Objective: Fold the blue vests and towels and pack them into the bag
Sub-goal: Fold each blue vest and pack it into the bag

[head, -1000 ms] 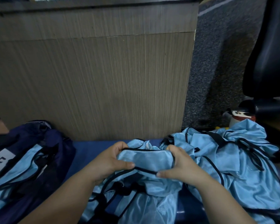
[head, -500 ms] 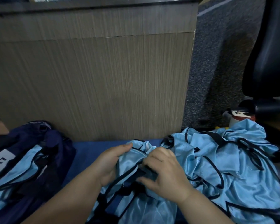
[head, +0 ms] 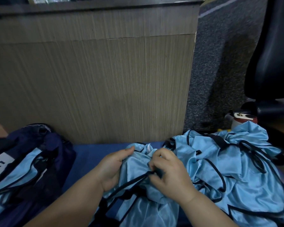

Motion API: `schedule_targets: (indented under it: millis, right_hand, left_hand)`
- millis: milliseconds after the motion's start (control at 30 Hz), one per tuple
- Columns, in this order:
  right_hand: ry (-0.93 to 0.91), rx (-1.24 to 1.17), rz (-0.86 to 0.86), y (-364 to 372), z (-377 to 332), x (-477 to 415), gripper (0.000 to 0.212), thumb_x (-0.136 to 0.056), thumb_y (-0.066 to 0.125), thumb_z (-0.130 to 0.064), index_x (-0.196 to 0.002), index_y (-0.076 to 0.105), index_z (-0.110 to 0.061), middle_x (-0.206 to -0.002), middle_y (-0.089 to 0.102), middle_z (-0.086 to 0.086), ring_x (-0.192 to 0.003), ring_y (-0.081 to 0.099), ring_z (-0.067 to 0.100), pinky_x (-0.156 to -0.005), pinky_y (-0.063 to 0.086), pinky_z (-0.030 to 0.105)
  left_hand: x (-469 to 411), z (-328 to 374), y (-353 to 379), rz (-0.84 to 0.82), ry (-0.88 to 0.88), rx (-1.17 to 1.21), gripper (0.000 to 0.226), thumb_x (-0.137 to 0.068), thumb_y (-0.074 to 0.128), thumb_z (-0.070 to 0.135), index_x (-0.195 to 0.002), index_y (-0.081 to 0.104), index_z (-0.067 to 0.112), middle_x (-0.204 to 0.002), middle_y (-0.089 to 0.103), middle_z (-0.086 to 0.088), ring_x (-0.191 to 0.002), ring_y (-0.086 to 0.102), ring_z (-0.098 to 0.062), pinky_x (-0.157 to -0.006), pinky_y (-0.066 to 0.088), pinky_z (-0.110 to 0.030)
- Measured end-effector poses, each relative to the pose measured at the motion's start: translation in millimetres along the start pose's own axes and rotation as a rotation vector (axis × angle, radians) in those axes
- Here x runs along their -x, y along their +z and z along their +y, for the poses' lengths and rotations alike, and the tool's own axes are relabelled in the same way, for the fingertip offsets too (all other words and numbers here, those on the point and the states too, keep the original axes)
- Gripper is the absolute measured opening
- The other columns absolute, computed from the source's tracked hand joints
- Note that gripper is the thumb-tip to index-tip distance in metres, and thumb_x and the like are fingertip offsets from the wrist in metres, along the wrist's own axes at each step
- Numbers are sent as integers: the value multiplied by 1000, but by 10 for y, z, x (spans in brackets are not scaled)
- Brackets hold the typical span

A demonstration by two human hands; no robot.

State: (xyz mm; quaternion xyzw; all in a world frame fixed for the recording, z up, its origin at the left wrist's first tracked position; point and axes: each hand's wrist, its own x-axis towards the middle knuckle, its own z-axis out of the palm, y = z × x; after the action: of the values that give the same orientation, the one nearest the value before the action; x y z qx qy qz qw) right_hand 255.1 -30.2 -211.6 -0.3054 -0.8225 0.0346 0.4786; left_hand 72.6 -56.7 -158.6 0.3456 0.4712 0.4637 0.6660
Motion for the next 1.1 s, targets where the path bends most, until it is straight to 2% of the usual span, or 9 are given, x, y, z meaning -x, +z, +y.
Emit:
schedule_targets:
  millis: [233, 367, 500, 633, 733, 800, 900, 967, 1100]
  right_hand:
    - [56, 181, 174, -124, 70, -3, 11, -72, 48, -15, -78, 44, -22, -69, 49, -9, -61, 44, 11, -56, 34, 22]
    - [220, 240, 196, -253, 136, -38, 17, -69, 43, -13, -74, 35, -27, -58, 42, -10, -51, 37, 7, -48, 25, 16]
    - [447, -59, 327, -425, 200, -82, 20, -71, 43, -7, -71, 35, -25, -68, 43, -7, -64, 41, 3, -58, 32, 14]
    - [830, -482, 570, -669, 388, -137, 23, -78, 39, -4, -74, 44, -26, -63, 38, -1, -56, 35, 17, -52, 33, 32]
    - [1004, -757, 726, -828, 480, -170, 41, -86, 26, 8, -79, 51, -24, -70, 45, 3, -55, 38, 16, -39, 34, 21]
    - [1034, -915, 796, -891, 497, -169, 44, -93, 24, 10, -88, 57, -18, -80, 54, 8, -57, 49, 17, -41, 44, 19]
    - [1035, -1019, 736, -863, 469, -160, 40, -96, 29, 11, -102, 64, -8, -70, 65, 8, -48, 60, 15, -48, 52, 20]
    - [1053, -946, 605, -774, 395, -165, 39, -93, 34, 11, -95, 68, -8, -62, 65, 4, -51, 59, 15, -53, 51, 24]
    - [981, -704, 301, -490, 190, -159, 40, -80, 37, -9, -76, 77, -18, -83, 74, 2, -89, 67, 22, -87, 52, 38]
  left_hand:
    - [-74, -19, -34, 122, 148, -44, 32, -95, 56, 32, -105, 69, 4, -103, 73, -18, -89, 72, -28, -80, 53, -38]
    - [-96, -102, -73, 85, 265, -492, 44, -87, 64, 48, -96, 68, 5, -89, 73, -3, -80, 68, -17, -77, 51, -31]
    - [-140, -219, -106, -30, 302, -957, 34, -89, 67, 38, -65, 53, 18, -55, 49, 18, -54, 45, 5, -57, 36, -14]
    - [-209, -315, -191, -67, 358, -1070, 27, -87, 69, 41, -76, 63, 16, -60, 52, 18, -58, 48, 4, -57, 38, -14]
    - [-262, -313, -309, -22, 376, -1111, 27, -83, 70, 50, -78, 67, 23, -68, 63, 16, -66, 59, 2, -62, 44, -15]
    - [-311, -302, -381, -6, 373, -1166, 34, -82, 64, 59, -76, 66, 26, -69, 62, 12, -66, 58, 0, -63, 44, -20]
    - [-363, -345, -398, -28, 387, -1201, 37, -93, 56, 49, -67, 52, 23, -59, 46, 14, -58, 46, 0, -62, 37, -24]
    - [-359, -383, -313, -76, 407, -1193, 34, -97, 53, 41, -67, 50, 27, -59, 45, 16, -60, 44, 1, -63, 36, -24]
    - [-355, -445, -100, -139, 461, -1208, 30, -98, 51, 43, -73, 54, 26, -67, 52, 17, -65, 49, 2, -63, 37, -20]
